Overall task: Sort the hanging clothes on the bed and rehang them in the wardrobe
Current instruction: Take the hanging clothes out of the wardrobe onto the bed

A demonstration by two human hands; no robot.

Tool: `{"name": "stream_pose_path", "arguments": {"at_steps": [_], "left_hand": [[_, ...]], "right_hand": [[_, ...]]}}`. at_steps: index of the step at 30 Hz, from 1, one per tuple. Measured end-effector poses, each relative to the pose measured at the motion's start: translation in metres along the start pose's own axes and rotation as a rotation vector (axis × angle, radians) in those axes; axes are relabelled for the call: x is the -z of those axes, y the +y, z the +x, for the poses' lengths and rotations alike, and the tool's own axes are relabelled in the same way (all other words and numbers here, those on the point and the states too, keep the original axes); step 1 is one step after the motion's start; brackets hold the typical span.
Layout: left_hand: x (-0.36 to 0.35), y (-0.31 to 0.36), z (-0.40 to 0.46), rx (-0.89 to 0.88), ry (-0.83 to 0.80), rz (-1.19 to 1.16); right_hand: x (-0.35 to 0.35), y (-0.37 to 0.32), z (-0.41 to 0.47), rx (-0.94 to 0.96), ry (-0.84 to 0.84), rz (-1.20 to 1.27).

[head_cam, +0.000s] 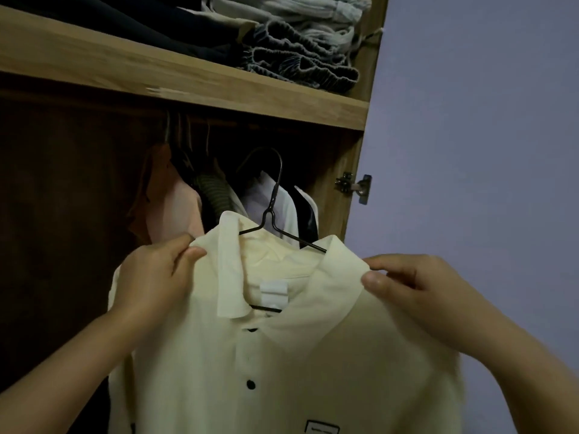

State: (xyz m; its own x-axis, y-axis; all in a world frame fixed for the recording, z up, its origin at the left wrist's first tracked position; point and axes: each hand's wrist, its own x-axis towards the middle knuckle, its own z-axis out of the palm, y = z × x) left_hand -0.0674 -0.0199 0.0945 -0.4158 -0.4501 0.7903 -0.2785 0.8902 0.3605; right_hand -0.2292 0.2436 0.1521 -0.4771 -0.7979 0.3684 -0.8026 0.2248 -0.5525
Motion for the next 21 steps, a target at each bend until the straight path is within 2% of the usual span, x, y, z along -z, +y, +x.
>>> {"name": "stream_pose_path", "arguments": {"at_steps": [4, 7, 13, 21], "left_hand": [[-0.009, 0.022, -0.004, -0.093, -0.026, -0.077], [-0.016, 0.034, -0.009, -0.129, -0.083, -0.176], [-0.028, 0.067, -0.027, -0.323, -0.209, -0.279], [-0.048, 0.146, -0.062, -0.462, -0.348, -0.482]], "right_hand": [[0.002, -0.005, -0.032, -0.097, 0.098, -0.154], [0.002, -0.007, -0.062, -0.185, 0.214, -0.162], [0.003, -0.012, -0.134, -0.334, 0.39, -0.212], [0.026, -0.024, -0.243, -0.513, 0.604, -0.262]]}}
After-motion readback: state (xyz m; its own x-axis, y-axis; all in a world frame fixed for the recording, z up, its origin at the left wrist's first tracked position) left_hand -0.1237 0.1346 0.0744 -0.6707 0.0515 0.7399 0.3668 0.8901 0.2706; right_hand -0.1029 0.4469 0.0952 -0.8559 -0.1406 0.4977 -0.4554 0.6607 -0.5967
